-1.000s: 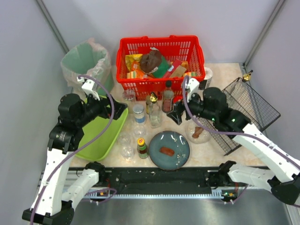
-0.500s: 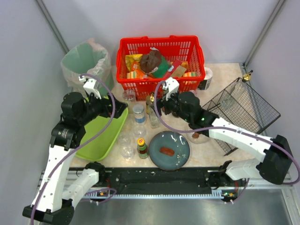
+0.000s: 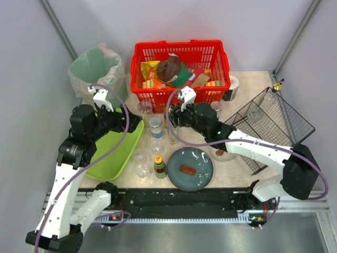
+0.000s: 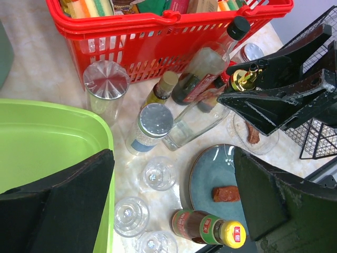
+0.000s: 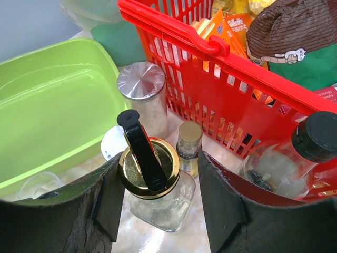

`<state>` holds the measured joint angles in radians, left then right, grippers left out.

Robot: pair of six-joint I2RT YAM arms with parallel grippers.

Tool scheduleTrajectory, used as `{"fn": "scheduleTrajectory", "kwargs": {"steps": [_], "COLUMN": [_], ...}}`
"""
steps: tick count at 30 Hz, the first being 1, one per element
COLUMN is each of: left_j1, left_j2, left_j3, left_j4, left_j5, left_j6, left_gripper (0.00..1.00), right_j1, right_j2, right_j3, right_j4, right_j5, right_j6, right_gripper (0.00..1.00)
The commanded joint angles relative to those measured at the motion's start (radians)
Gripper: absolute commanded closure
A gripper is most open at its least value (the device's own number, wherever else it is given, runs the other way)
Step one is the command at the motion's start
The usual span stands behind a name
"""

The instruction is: Clear the kitchen counter

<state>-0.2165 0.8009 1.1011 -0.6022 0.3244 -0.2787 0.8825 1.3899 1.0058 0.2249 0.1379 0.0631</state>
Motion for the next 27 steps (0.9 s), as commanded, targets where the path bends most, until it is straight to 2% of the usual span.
{"fn": "scheduleTrajectory", "kwargs": {"steps": [1, 9, 14, 16, 20, 27], "left_j1": [0.005, 0.005, 0.005, 0.005, 0.005, 0.005], "left_j2": [-0.005, 0.003, -0.006, -0.005, -0.006, -0.034], "left_j3": [-0.001, 0.0, 0.002, 0.002, 0.008, 0.005], "left_j4": [0.027, 0.022, 0.013, 0.009, 0.002, 0.033], "left_j5": [-0.004, 0.005, -0.002, -0.004, -0.005, 0.036], "left_j6": [0.01, 0.015, 0.022, 0.026, 0.03, 0.012], "left_gripper": [0.02, 0.02, 0.02, 0.02, 0.02, 0.02], "right_j1": [0.018, 0.018, 0.019, 0.019, 0.018, 0.018], "right_j2": [0.006, 0.041, 0.073, 0.072, 0.052, 0.012], "right_j3": [0.007, 0.026, 0.047, 0.045, 0.048, 0.108], "right_j4": [0.07, 0.035, 0.017, 0.022, 0.019, -0.091], "right_j5": [0.025, 0.043, 0.069, 0.069, 0.071, 0.14], "right_j6": [0.017, 0.032, 0.035, 0.037, 0.031, -0.022], "right_gripper": [0.46, 0.48, 0.53, 0.62, 0.98, 1.0]}}
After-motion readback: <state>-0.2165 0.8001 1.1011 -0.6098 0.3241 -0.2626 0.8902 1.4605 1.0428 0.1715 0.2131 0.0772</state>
